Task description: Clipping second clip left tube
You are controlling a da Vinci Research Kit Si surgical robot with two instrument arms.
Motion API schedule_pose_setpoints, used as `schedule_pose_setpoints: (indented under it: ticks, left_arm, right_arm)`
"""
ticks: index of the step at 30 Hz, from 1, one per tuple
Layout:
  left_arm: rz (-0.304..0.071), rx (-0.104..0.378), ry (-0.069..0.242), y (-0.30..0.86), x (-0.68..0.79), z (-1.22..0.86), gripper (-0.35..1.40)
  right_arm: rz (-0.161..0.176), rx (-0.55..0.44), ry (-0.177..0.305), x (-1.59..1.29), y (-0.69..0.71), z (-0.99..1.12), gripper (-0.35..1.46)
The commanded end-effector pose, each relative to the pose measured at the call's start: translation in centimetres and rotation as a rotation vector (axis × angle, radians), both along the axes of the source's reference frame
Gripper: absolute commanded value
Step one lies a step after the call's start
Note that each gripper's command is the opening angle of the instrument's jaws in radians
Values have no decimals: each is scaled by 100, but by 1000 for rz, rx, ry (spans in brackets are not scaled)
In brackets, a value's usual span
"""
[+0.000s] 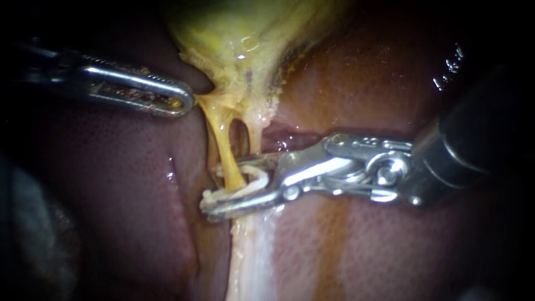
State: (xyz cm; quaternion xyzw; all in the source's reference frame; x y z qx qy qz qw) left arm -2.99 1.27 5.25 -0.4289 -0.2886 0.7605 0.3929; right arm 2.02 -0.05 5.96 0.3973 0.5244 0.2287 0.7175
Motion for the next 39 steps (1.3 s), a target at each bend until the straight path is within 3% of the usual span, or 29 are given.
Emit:
schedule_pose_setpoints:
  ticks: [1, 8, 11, 17, 25, 37, 39]
  left_arm:
    - [0, -1, 0, 0, 0, 1, -35]
    - [1, -1, 0, -1, 2, 1, -35]
    - [1, -1, -1, -1, 3, 1, -35]
    - [1, -1, -1, -1, 3, 1, -35]
    - [1, -1, -1, -1, 3, 2, -35]
    - [2, -2, -1, -1, 3, 3, -35]
    - [2, -2, -1, -1, 3, 4, -35]
  right_arm:
    - [-2, 11, 12, 1, -3, -5, 50]
    - [-38, 47, 64, -1, -12, -42, 49]
    - [-32, 73, 125, -5, -9, -67, 49]
    - [-40, 106, 190, -6, -1, -100, 43]
    - [-51, 106, 195, -10, 1, -94, 30]
    - [-51, 206, 158, -20, 5, -87, -18]
    - [-54, 256, 140, -22, 4, -87, -35]
